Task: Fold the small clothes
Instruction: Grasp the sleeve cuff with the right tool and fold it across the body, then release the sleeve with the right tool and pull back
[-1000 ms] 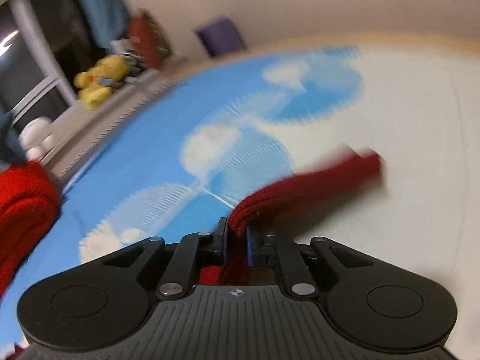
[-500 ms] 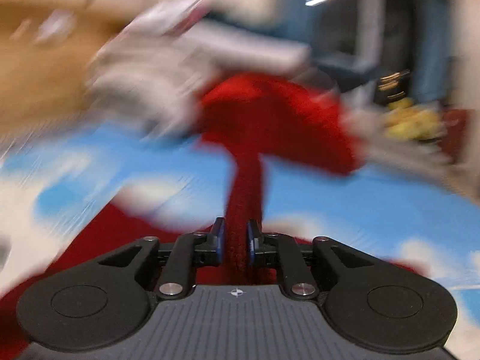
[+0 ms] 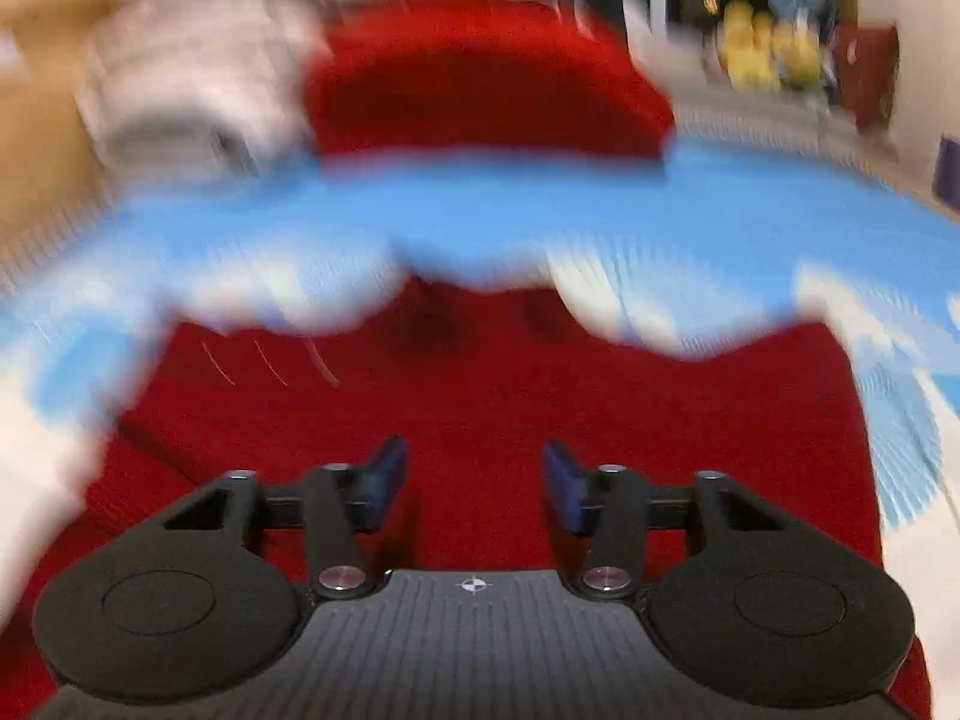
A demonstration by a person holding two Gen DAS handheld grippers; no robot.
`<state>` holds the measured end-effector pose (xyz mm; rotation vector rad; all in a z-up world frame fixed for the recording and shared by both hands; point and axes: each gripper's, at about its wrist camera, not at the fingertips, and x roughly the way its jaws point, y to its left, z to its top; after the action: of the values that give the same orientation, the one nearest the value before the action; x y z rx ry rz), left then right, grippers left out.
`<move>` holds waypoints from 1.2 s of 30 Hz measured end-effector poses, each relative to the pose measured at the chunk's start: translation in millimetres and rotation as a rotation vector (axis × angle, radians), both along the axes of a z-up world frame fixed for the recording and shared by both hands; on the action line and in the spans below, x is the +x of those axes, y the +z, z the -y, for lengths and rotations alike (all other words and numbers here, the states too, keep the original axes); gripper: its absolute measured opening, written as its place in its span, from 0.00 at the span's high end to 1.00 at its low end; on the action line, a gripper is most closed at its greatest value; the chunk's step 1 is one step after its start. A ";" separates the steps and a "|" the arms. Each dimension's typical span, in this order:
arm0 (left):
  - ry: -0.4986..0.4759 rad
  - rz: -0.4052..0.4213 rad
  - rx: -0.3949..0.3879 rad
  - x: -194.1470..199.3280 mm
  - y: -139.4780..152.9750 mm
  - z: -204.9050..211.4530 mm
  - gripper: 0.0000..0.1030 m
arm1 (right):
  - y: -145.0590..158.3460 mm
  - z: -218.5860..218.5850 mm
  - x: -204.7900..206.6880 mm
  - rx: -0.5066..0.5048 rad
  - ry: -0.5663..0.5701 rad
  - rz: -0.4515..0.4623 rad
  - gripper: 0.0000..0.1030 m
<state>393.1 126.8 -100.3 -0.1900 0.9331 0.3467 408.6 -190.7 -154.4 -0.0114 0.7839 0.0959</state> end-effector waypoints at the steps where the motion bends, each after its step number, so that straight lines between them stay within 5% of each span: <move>1: -0.004 -0.005 -0.002 1.0 -1.1 0.8 0.00 | -12.2 0.0 1.4 -0.011 0.020 0.006 0.52; 3: -0.021 -0.007 -0.010 2.3 -2.5 2.4 0.00 | -7.8 -2.7 -5.7 -0.065 0.071 0.045 0.52; 5: -0.045 -0.014 -0.023 2.9 -4.2 5.0 0.00 | 14.6 14.4 -15.0 0.053 0.023 0.038 0.50; 8: -0.098 -0.020 -0.019 2.0 -9.1 11.9 0.00 | 48.0 57.1 -59.2 0.202 -0.029 0.083 0.34; 12: -0.177 -0.030 -0.005 -9.4 -18.4 21.2 0.00 | 59.4 103.1 -143.6 0.125 -0.105 0.060 0.20; 17: -0.214 -0.017 -0.016 -60.7 -22.4 36.5 0.00 | 28.2 156.5 -248.3 0.023 -0.265 -0.046 0.17; 20: -0.269 -0.006 -0.025 -96.1 -20.6 49.3 0.00 | 30.9 176.5 -269.1 0.116 -0.281 0.027 0.11; 26: -0.295 0.008 0.008 -162.7 -25.8 49.4 0.00 | 10.7 196.9 -269.6 0.148 -0.317 -0.121 0.10; 36: -0.187 -0.051 -0.017 -180.7 -45.0 24.5 0.00 | 3.2 209.5 -293.8 0.186 -0.314 -0.136 0.10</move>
<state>212.4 102.4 -145.2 -0.1087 0.9959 0.1711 114.8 -400.2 -151.2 0.2965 0.9008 -0.1296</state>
